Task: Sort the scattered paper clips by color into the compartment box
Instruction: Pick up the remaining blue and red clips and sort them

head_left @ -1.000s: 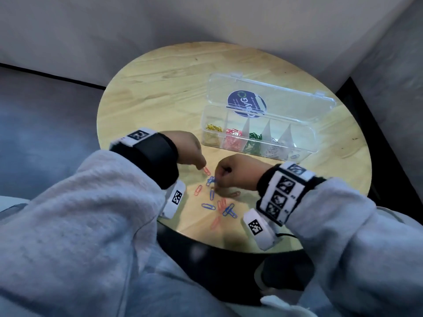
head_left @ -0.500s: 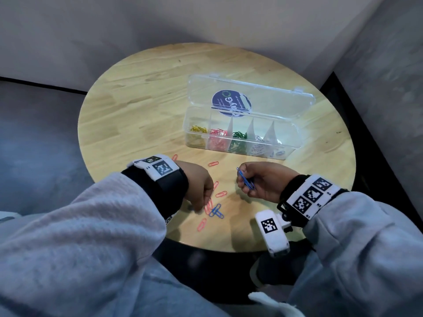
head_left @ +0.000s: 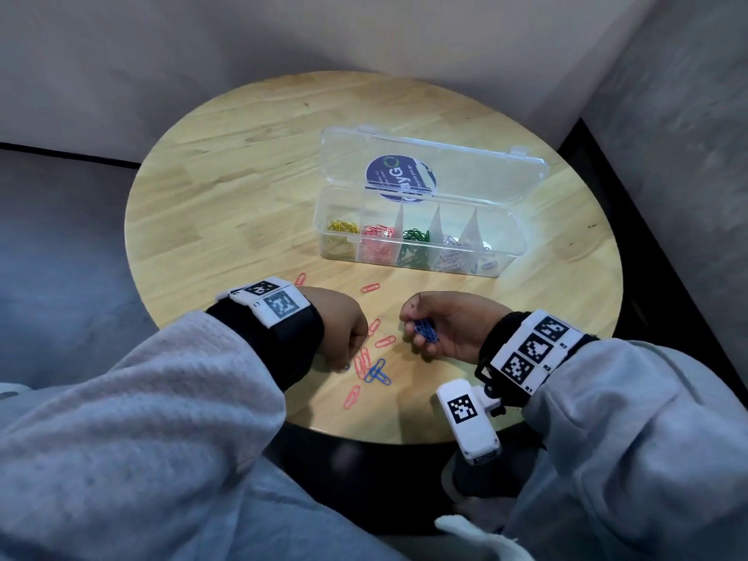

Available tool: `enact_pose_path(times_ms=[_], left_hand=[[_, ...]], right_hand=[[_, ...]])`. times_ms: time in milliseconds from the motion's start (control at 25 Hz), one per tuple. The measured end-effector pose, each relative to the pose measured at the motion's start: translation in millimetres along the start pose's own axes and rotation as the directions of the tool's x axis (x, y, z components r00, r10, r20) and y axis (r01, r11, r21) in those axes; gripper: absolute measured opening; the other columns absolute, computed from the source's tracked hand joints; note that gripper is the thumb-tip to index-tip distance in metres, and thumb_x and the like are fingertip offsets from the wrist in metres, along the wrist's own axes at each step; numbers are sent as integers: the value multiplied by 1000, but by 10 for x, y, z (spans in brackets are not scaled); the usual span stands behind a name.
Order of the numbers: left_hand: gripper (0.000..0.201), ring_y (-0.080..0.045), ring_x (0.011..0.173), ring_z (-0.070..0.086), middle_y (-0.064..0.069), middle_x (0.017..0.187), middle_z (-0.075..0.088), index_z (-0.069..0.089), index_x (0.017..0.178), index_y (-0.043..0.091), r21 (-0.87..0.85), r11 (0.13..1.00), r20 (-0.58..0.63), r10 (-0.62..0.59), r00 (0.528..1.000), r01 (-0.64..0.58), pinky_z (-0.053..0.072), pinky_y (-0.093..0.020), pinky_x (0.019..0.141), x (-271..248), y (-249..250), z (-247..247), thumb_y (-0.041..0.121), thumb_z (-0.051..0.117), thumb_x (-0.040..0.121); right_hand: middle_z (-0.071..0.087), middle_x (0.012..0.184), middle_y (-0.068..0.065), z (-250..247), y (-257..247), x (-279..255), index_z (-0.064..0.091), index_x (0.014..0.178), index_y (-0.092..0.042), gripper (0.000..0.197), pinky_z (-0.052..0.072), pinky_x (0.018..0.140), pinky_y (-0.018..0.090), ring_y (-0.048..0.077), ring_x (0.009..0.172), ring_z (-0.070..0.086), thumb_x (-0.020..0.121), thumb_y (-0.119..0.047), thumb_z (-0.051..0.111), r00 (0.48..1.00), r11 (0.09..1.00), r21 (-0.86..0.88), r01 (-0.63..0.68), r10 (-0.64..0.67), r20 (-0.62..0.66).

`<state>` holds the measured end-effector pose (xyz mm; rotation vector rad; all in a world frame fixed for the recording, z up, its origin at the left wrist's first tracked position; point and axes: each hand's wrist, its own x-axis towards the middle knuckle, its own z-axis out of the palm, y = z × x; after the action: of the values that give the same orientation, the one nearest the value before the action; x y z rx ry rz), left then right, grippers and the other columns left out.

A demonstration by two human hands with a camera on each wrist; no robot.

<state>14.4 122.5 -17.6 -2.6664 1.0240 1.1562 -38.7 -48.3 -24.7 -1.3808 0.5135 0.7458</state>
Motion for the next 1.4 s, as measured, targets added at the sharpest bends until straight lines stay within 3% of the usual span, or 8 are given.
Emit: enact_pose_path(times_ms=[200, 400, 600, 760, 1000, 1160, 1320, 1400], left_hand=[[11, -12, 71, 53, 7, 74, 60, 58, 68, 24, -61, 998, 25, 5, 1000, -4, 40, -21, 60, -19, 0, 42, 21, 67, 75], [15, -11, 59, 48, 5, 64, 57, 54, 65, 22, -375, 925, -106, 16, 994, -55, 39, -23, 58, -207, -138, -175, 17, 64, 76], [31, -9, 46, 52, -5, 65, 53, 43, 63, 13, -795, 586, -222, -39, 974, -158, 43, -15, 43, -361, -286, -317, -8, 46, 87], [37, -9, 40, 53, -2, 54, 55, 38, 56, 14, -927, 305, -278, -175, 944, -217, 41, -11, 38, -407, -351, -393, -9, 39, 85], [30, -8, 33, 50, -8, 62, 48, 37, 61, 13, -955, 152, -291, -318, 902, -254, 29, -9, 34, -403, -354, -422, -7, 33, 83], [20, -10, 38, 41, -4, 61, 46, 44, 71, 16, -957, 270, -194, -328, 925, -105, 24, -11, 36, -308, -330, -381, 6, 45, 88], [20, -18, 59, 46, -2, 70, 53, 59, 77, 17, -567, 808, -168, -303, 938, 160, 32, -21, 52, -175, -289, -246, 33, 70, 76], [31, -19, 78, 58, -1, 84, 65, 66, 84, 16, -366, 900, -174, -317, 932, 238, 40, -25, 65, -149, -204, -175, 42, 74, 70]], right_hand=[[53, 67, 9, 40, 17, 34, 48, 70, -15, 23, 28, 38, 17, 12, 44, 40, 86, -5, 60, 996, 942, -332, 55, -73, -42], [54, 48, -4, 78, 7, 42, 54, 65, -18, 25, 27, 39, 19, 11, 40, 38, 76, -14, 76, 992, 821, -568, 64, -113, -52], [46, 61, -8, 229, -20, 12, 55, 72, -25, 23, 32, 52, 23, 8, 53, 41, 72, -28, 78, 978, 463, -881, 102, -209, 3], [42, 68, -11, 391, -27, 15, 55, 85, -24, 29, 32, 54, 21, 3, 59, 40, 69, -31, 79, 974, 238, -961, 141, -206, 92], [45, 65, -10, 470, 20, 36, 57, 82, -22, 16, 33, 52, 23, 12, 64, 45, 74, -25, 71, 968, 91, -989, 118, -234, 94], [49, 66, -9, 460, 22, 19, 61, 79, -22, 7, 40, 57, 25, 14, 68, 50, 74, -20, 66, 970, 92, -992, 89, -235, 66], [58, 76, -2, 424, 17, 11, 66, 84, -13, 10, 47, 65, 29, 19, 73, 55, 77, -15, 59, 972, 72, -993, 91, -223, 73], [57, 72, -3, 396, -3, -18, 67, 81, -13, 8, 46, 64, 28, 17, 71, 53, 77, -17, 62, 974, 122, -988, 95, -215, 67]])
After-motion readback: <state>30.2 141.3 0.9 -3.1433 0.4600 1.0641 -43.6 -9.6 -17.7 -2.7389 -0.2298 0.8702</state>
